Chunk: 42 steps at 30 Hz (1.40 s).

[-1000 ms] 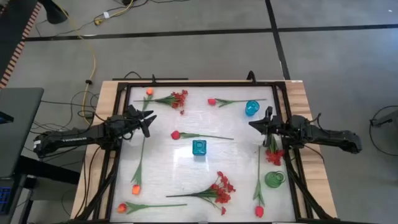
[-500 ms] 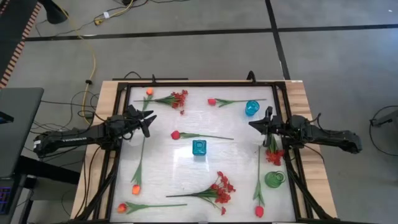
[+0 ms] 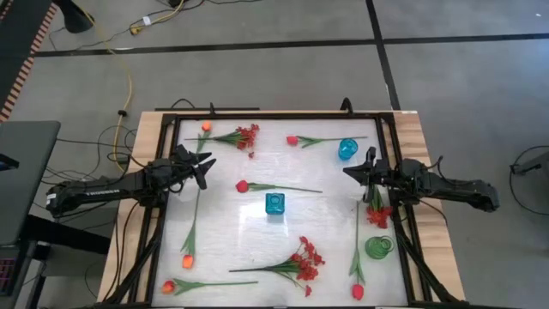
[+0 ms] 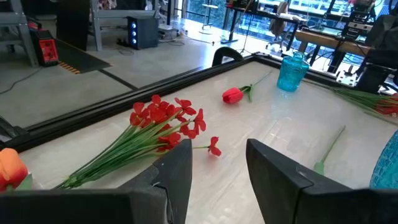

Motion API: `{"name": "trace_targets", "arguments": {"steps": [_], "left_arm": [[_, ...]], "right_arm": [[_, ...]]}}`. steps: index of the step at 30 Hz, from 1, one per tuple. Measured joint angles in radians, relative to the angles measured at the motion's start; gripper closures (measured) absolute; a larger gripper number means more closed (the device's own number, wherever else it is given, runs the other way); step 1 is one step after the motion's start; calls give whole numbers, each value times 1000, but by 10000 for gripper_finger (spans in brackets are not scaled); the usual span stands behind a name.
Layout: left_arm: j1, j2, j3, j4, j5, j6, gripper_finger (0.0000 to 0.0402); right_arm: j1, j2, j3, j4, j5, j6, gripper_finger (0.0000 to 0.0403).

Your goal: Sort flowers into vase by color

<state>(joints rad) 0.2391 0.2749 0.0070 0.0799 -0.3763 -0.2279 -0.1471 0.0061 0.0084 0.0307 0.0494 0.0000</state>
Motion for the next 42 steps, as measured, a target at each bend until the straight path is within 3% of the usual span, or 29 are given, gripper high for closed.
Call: {"name": "trace_targets", "arguments": {"steps": [33,36,42], "left_arm": [[0,0,0,0,0,-7,262],[0,0,0,0,26,-113,262],[0,-1,0,-15,186,-476,262]], "right_arm": [[0,0,0,0,0,0,360],[0,0,0,0,0,0,360],[0,0,0,0,0,0,360]]}}
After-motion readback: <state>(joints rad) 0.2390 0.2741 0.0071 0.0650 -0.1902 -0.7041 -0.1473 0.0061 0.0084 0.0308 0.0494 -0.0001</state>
